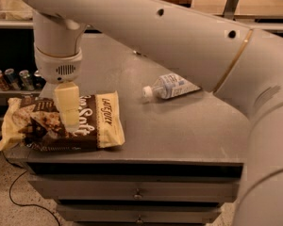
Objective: Pick brown chip bag
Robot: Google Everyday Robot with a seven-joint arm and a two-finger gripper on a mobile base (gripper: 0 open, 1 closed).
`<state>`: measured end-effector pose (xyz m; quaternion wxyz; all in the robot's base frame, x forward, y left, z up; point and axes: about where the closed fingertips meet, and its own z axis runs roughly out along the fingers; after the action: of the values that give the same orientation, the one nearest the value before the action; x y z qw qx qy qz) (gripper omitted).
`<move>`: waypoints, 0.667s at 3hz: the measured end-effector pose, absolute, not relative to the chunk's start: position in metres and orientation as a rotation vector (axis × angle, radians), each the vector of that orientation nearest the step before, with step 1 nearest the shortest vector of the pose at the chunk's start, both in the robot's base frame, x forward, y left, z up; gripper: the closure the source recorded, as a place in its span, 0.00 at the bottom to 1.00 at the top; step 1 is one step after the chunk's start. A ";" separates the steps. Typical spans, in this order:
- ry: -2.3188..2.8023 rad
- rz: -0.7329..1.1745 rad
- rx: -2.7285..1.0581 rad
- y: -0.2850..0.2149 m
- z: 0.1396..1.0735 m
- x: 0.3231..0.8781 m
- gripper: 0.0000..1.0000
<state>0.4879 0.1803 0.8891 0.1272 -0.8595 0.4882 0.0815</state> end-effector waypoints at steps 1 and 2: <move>1.455 0.268 -2.491 0.179 0.872 0.499 0.19; 1.484 0.297 -2.482 0.176 0.859 0.505 0.42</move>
Offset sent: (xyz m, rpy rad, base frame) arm 0.0262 -0.0093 -0.0445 0.0010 0.0835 -0.0583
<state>0.5054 0.1760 0.8592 0.1171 -0.8479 0.5070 0.1015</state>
